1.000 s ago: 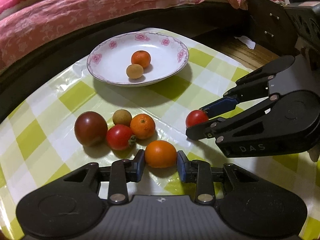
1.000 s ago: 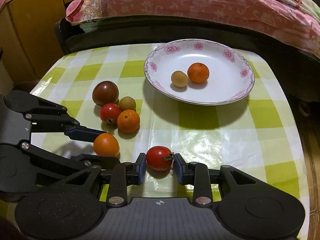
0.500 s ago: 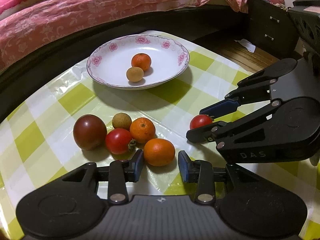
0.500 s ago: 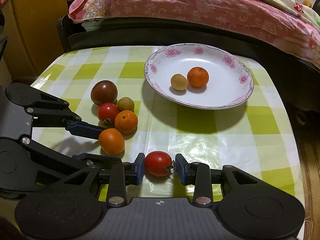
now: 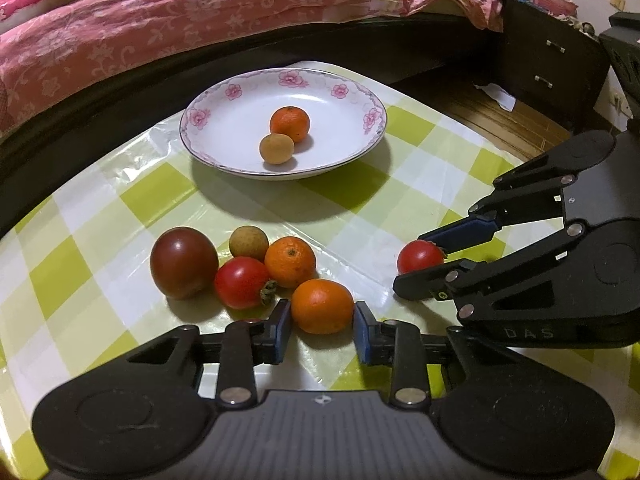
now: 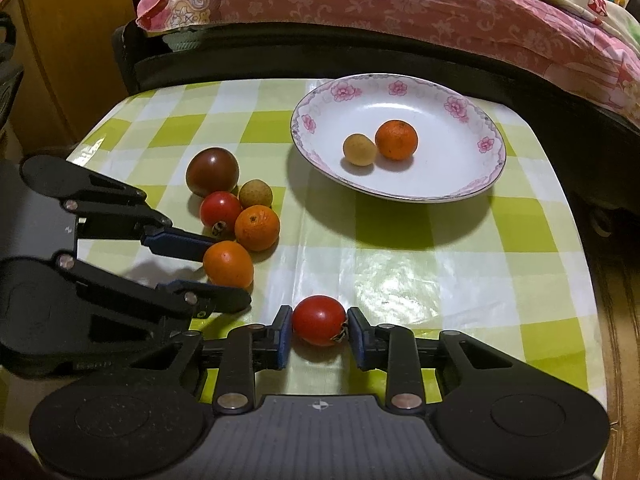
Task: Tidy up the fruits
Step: 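Grasp a mandarin orange with the left tool while the right holds the tomato, then carry the orange and cherry tomato in both tools over the white plate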
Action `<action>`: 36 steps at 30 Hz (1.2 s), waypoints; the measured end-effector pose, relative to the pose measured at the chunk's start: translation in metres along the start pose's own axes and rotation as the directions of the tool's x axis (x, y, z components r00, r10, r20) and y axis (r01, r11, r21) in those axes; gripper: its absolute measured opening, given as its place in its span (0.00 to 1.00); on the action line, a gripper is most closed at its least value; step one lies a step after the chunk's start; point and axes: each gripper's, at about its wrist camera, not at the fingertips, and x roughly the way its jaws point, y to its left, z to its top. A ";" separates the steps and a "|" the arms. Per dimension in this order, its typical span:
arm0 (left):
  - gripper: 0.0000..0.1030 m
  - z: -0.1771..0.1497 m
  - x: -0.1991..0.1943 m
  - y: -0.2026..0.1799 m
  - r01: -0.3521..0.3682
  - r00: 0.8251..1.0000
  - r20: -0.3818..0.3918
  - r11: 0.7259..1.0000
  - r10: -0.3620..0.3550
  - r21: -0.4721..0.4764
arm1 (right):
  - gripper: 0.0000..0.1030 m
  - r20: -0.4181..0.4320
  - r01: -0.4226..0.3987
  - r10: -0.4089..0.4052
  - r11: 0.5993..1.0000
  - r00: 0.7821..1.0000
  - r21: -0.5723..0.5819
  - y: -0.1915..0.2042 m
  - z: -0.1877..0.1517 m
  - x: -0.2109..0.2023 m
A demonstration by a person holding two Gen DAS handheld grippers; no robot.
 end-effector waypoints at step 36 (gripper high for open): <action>0.37 0.046 -0.017 0.000 -0.227 0.973 0.015 0.969 0.229 -0.099 | 0.25 0.077 0.035 -0.044 0.993 0.996 0.114 -0.008 0.030 -0.016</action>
